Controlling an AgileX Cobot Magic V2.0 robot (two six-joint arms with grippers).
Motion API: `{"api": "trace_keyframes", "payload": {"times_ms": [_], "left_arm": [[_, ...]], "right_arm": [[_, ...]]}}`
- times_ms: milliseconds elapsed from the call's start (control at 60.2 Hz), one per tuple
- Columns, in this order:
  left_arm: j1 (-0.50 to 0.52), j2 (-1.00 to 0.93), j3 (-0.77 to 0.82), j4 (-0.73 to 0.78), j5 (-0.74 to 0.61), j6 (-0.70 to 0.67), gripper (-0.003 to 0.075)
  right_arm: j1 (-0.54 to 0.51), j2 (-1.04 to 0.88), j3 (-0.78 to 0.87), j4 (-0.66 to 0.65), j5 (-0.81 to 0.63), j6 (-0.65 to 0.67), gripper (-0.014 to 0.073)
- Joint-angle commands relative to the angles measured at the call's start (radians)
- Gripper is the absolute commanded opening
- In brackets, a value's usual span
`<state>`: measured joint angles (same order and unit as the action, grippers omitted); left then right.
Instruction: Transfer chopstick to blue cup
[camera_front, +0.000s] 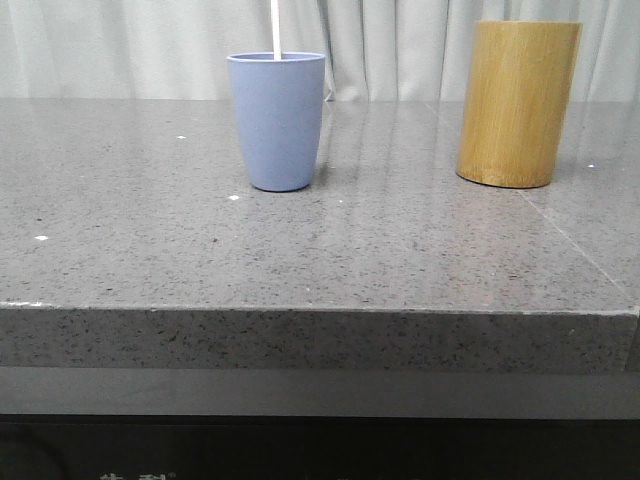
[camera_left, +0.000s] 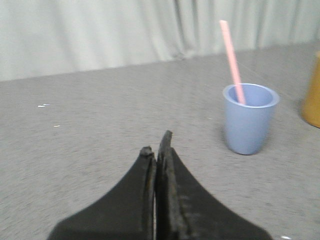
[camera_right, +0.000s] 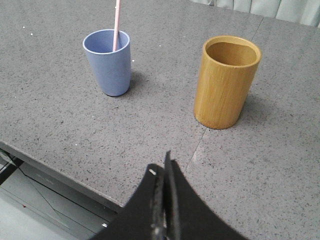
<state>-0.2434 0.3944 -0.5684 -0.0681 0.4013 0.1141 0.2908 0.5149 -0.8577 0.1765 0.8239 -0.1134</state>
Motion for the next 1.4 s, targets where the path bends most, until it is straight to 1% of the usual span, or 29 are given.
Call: {"api": "trace_keyframes", "payload": {"times_ms": [0, 100, 199, 283, 416, 565, 715, 1380], "left_arm": [[0.068, -0.096, 0.108, -0.004, -0.190, -0.003, -0.0019], [0.142, -0.215, 0.253, -0.010, -0.260, -0.003, -0.0019], [0.186, -0.294, 0.362, -0.010, -0.304, -0.003, -0.0019], [0.196, -0.325, 0.431, -0.010, -0.341, -0.003, -0.0019], [0.196, -0.332, 0.491, -0.010, -0.410, -0.003, -0.0019], [0.196, -0.365, 0.538, -0.010, -0.466, -0.003, -0.0019], [0.196, -0.425, 0.579, -0.010, -0.491, -0.003, -0.0019], [0.209, -0.425, 0.579, -0.010, -0.491, -0.003, -0.0019]], "right_arm": [[-0.007, 0.002, -0.024, 0.005, -0.075, -0.002, -0.0067], [-0.007, 0.002, -0.024, 0.005, -0.075, -0.002, -0.0067], [-0.007, 0.002, -0.024, 0.005, -0.075, -0.002, -0.0067], [-0.007, 0.002, -0.024, 0.005, -0.075, -0.002, -0.0067], [-0.007, 0.002, -0.024, 0.005, -0.075, -0.002, -0.0067], [-0.007, 0.002, -0.024, 0.005, -0.074, -0.002, -0.0067], [-0.007, 0.002, -0.024, 0.005, -0.074, -0.002, -0.0067], [-0.007, 0.002, -0.024, 0.005, -0.073, -0.002, -0.0067]]}}
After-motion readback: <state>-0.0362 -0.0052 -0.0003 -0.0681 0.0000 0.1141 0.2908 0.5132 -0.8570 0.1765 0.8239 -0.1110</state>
